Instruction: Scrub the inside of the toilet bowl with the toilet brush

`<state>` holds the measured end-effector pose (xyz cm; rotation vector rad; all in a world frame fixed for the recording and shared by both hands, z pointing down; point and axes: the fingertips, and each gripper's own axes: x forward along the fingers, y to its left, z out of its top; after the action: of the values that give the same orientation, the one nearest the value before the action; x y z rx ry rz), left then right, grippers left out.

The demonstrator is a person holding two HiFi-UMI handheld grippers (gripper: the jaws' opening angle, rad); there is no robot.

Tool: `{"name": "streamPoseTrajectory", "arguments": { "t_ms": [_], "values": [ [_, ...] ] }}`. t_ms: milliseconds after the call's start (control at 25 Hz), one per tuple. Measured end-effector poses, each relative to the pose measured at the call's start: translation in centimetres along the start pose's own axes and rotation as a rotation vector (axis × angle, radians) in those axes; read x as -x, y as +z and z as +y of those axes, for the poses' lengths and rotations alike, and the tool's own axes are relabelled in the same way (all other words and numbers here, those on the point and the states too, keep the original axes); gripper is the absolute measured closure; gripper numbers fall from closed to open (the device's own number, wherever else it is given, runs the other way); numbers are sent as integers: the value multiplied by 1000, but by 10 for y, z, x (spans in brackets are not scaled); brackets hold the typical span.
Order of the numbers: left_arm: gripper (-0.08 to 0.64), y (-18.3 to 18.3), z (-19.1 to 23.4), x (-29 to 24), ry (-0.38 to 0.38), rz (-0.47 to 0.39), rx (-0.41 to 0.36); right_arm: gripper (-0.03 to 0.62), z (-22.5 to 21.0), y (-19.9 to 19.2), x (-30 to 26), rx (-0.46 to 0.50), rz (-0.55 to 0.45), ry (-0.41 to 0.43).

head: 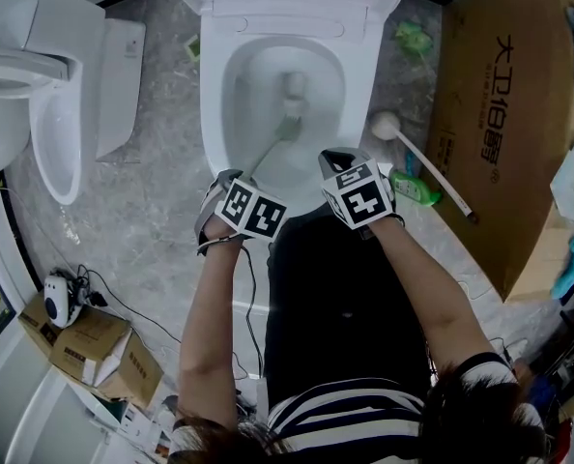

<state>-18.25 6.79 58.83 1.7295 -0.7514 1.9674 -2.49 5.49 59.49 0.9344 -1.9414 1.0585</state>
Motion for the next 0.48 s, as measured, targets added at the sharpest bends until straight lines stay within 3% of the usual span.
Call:
{"name": "streamPoseTrajectory", "arguments": {
  "t_ms": [480],
  "values": [
    [560,38,-7,8,-29,-84,62,595,-14,3,1,-24,-10,4]
  ]
}}
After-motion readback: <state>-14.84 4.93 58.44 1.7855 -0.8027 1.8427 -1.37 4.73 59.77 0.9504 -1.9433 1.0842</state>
